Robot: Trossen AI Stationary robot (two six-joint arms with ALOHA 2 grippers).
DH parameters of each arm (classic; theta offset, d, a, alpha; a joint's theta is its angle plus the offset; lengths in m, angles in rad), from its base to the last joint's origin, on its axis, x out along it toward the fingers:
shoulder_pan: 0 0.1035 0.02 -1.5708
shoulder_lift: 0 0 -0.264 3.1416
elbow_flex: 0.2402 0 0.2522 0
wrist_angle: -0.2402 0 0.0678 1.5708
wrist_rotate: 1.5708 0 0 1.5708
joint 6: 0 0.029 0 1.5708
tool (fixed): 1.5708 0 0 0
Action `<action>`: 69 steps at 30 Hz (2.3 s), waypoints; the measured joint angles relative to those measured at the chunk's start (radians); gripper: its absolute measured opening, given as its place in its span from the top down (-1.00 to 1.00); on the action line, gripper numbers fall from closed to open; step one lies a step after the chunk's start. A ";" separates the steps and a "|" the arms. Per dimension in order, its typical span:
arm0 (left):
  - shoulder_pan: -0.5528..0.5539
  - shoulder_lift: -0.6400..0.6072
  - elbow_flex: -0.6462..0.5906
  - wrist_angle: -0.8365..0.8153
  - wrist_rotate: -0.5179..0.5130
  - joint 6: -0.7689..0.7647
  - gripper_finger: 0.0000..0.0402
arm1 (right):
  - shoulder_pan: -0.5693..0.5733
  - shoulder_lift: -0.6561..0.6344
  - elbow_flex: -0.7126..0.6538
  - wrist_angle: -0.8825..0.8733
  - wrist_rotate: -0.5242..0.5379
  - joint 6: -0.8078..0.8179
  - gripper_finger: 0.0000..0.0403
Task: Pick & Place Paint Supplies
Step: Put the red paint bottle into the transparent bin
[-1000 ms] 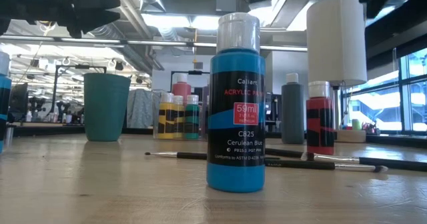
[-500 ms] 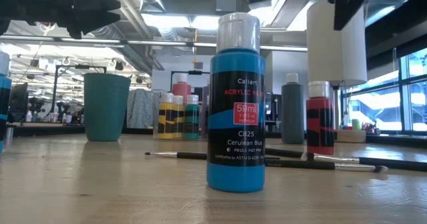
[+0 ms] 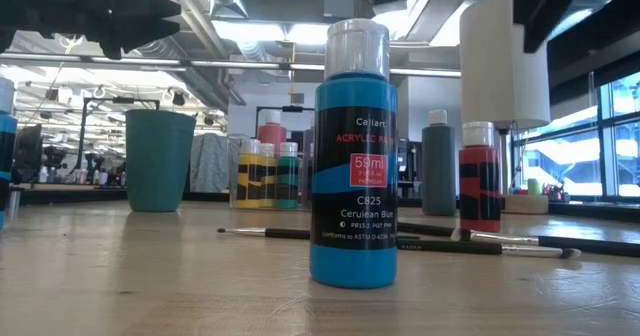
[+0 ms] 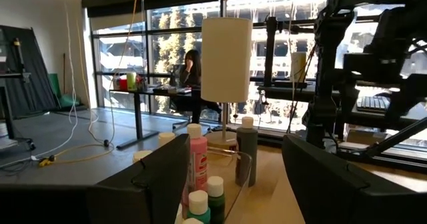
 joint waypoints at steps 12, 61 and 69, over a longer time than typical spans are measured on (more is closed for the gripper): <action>0.000 0.000 0.000 0.000 -0.001 0.000 -0.16 | -0.064 0.090 0.000 0.149 0.055 -0.171 -0.71; 0.000 0.000 0.000 -0.006 -0.001 0.000 -0.14 | -0.170 0.167 -0.024 0.208 -0.143 -0.343 -0.71; 0.000 0.000 0.000 -0.006 -0.001 0.000 -0.12 | -0.168 0.167 -0.024 0.188 -0.159 -0.354 -0.71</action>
